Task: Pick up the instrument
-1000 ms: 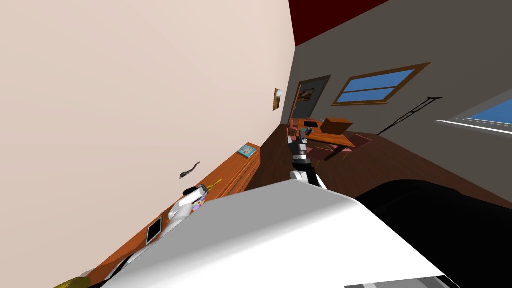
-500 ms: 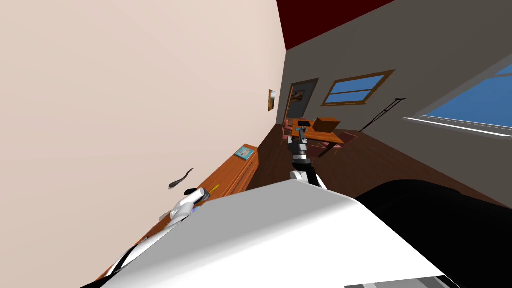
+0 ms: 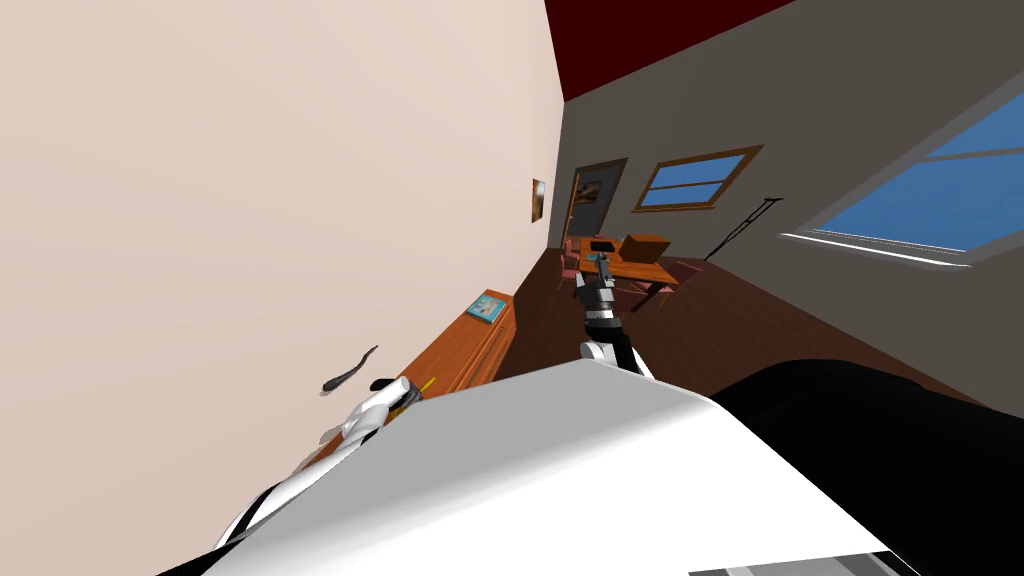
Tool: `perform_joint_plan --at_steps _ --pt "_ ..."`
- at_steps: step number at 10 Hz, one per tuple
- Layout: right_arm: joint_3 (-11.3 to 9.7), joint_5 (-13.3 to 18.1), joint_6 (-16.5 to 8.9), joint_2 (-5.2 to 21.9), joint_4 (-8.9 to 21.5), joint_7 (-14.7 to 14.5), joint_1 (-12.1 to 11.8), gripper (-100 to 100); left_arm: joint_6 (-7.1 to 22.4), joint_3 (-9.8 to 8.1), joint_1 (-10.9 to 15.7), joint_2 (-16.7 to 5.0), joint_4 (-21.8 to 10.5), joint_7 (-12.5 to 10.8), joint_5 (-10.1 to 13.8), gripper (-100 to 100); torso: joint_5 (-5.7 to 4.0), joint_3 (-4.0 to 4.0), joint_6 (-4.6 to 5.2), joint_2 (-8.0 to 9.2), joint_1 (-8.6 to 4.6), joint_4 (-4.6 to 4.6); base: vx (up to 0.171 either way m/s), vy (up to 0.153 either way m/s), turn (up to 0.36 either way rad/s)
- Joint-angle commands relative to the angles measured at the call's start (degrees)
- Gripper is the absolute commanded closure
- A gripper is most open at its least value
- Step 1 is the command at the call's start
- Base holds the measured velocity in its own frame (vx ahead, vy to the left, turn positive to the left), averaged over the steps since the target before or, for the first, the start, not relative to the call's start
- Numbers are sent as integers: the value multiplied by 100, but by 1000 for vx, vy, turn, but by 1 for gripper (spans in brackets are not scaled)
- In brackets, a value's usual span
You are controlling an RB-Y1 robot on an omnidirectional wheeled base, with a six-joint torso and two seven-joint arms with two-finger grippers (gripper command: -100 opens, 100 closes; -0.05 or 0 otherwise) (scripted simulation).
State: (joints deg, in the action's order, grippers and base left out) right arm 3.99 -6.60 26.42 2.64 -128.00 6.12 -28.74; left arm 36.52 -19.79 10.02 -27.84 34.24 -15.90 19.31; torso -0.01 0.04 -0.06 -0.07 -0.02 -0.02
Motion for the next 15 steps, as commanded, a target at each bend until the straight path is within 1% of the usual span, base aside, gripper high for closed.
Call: perform_joint_plan --at_steps 1,2,3,5,7,8,9,13,14,15 --pt "0 0 0 0 0 0 0 0 0 0 0 0 0 0 0 0 0 0 0 0 0 0 0 0 0" --pt "0 0 0 0 0 0 0 0 -197 -66 -55 3 -194 -35 40 -100 -1 -2 0 4 -3 1 -7 20 -262" --pt "-1 0 0 0 0 0 2 0 -263 -88 -74 4 -259 -47 53 -100 1 -5 6 9 2 2 -8 46 -213" --pt "0 0 0 1 0 0 1 0 -525 -176 -148 8 -518 -93 107 -100 3 -7 1 11 17 2 -10 56 -167" --pt "0 0 0 0 0 0 1 0 -656 -220 -185 10 -648 -117 133 -100 3 -7 1 12 15 3 -15 41 -135" --pt "0 0 0 0 0 0 0 0 -567 -205 -206 17 -527 -126 111 -100 3 -8 -1 13 11 3 -7 15 -17" --pt "0 0 0 0 0 0 0 0 -576 -208 -215 20 -522 -137 109 100 1 -6 -1 9 4 3 0 0 0" --pt "0 0 0 0 0 0 0 0 -575 -208 -214 17 -521 -136 109 100 1 -2 -1 4 -2 1 0 0 0" --pt "0 0 0 0 0 0 0 0 -575 -208 -214 17 -521 -136 109 0 1 -2 -1 4 -2 1 0 0 0" --pt "0 0 0 0 0 0 0 0 -459 -154 -129 7 -454 -82 93 100 1 -3 -1 4 -2 1 15 -25 235"
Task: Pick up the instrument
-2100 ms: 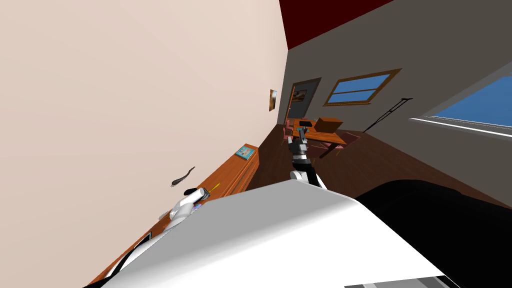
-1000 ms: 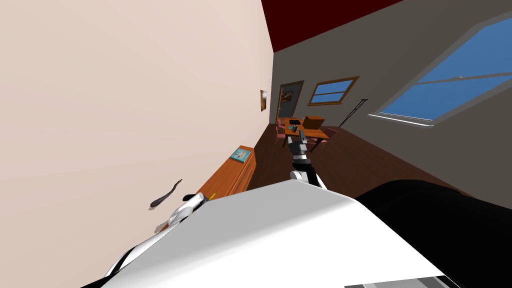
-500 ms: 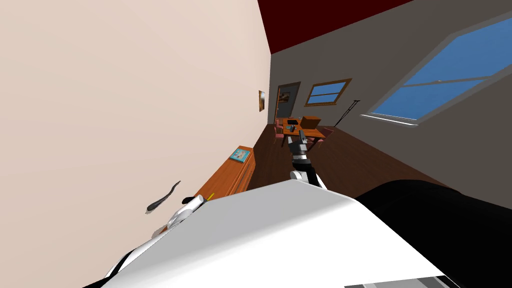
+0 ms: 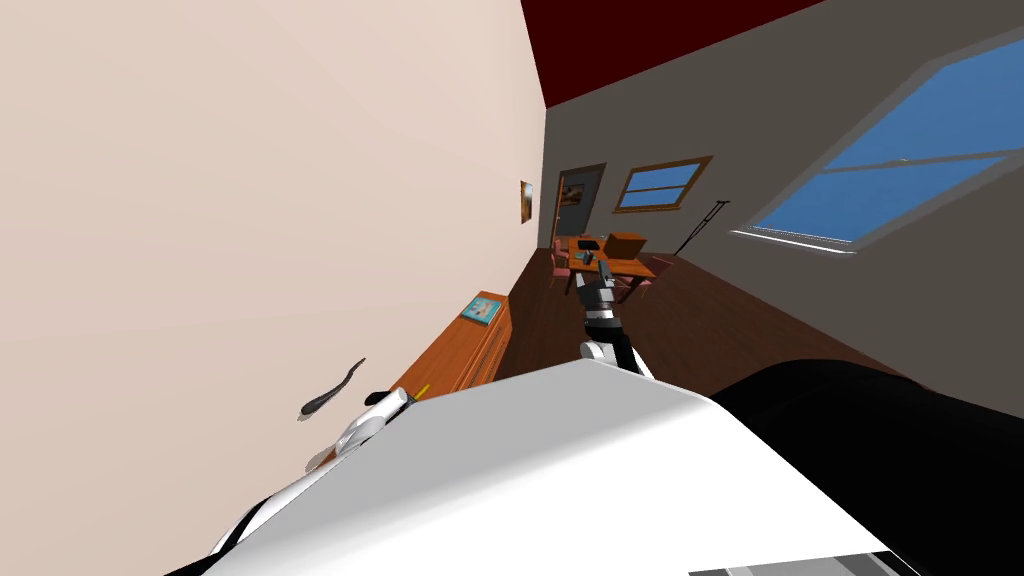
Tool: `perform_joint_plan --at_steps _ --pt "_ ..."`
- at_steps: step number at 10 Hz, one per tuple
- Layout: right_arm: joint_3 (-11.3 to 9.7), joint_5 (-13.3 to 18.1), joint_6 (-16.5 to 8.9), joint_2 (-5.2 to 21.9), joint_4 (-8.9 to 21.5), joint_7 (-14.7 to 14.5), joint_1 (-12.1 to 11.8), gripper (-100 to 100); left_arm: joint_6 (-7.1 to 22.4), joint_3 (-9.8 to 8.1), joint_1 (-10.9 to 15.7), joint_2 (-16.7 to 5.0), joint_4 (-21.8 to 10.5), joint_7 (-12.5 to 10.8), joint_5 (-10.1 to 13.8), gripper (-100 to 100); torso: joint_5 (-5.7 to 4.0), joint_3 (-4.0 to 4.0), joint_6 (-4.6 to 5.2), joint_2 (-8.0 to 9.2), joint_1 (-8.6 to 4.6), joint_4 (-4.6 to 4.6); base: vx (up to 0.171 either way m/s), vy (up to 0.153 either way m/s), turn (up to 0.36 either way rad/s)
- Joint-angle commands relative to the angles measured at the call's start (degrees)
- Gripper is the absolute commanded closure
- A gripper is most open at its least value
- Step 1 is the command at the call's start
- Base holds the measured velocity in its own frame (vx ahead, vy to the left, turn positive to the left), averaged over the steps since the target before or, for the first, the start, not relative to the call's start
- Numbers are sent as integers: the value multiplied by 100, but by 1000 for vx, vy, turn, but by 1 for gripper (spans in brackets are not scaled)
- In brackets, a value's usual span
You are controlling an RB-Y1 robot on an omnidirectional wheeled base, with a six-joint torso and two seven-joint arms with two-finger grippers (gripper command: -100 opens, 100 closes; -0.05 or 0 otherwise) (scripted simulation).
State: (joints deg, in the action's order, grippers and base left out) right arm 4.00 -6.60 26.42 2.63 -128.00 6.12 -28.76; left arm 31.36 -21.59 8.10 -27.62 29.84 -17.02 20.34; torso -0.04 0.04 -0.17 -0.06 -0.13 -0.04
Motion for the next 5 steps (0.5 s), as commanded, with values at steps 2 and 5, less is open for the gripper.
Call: perform_joint_plan --at_steps 2,5 --pt "0 0 0 0 0 0 0 0 319 114 137 -19 247 78 -63 100 -2 1 1 -3 -13 0 20 -61 265" --pt "-1 0 0 0 0 0 1 0 405 142 171 -28 329 92 -79 100 -2 -1 10 -1 -12 3 5 -36 75"
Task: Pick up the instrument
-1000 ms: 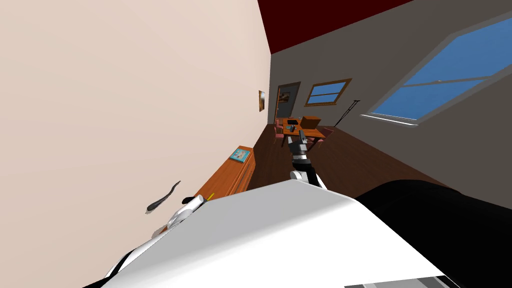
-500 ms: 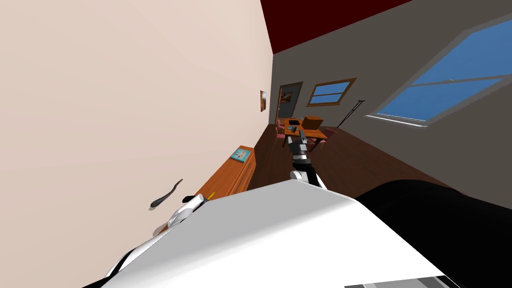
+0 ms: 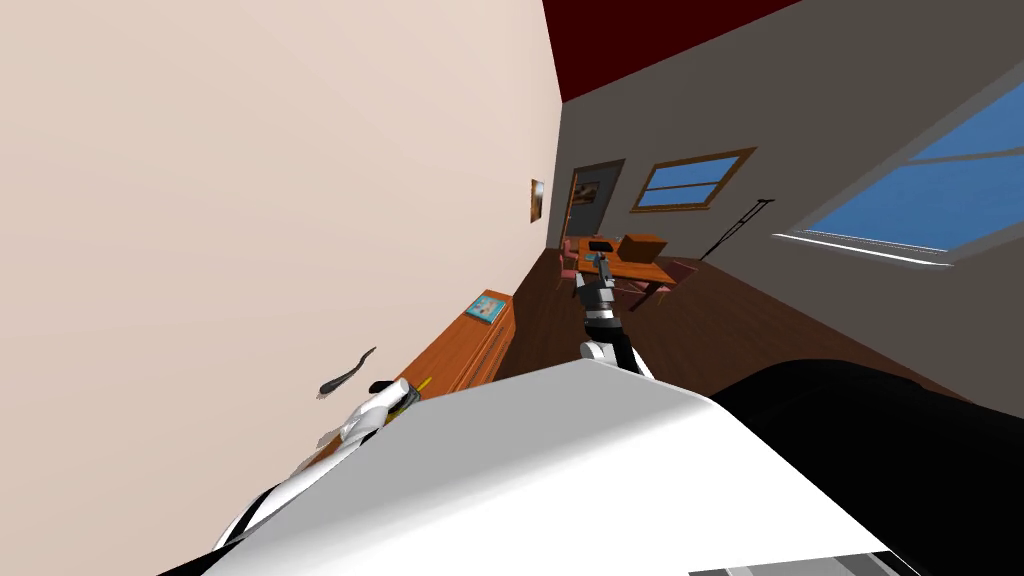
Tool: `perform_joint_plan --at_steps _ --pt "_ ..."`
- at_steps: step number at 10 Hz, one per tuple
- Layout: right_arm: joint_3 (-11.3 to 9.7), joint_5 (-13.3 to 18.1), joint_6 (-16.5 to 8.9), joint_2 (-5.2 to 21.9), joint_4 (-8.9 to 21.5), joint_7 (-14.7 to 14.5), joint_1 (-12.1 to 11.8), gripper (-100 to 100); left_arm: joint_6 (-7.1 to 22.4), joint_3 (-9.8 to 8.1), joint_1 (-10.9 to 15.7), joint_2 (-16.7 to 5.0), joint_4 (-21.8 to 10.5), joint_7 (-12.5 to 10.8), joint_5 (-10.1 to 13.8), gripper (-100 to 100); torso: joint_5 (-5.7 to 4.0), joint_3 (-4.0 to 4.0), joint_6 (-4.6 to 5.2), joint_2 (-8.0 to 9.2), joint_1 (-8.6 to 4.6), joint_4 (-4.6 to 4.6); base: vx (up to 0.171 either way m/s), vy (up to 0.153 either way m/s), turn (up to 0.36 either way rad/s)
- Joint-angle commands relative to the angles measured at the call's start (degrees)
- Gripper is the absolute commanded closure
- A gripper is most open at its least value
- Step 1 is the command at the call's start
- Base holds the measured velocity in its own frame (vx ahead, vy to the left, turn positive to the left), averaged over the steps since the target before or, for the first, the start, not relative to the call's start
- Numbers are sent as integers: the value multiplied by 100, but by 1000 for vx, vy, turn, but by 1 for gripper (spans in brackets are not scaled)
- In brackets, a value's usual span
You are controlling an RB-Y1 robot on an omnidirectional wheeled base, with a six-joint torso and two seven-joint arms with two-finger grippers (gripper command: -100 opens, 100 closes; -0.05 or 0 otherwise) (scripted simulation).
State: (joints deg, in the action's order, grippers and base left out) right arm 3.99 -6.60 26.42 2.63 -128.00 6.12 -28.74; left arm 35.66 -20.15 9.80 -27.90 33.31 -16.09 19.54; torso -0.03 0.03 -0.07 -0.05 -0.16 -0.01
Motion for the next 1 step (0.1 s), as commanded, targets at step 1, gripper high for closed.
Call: perform_joint_plan --at_steps 1 --pt "0 0 0 0 0 0 0 0 0 0 0 0 0 0 0 0 0 0 0 0 0 0 0 0 0"
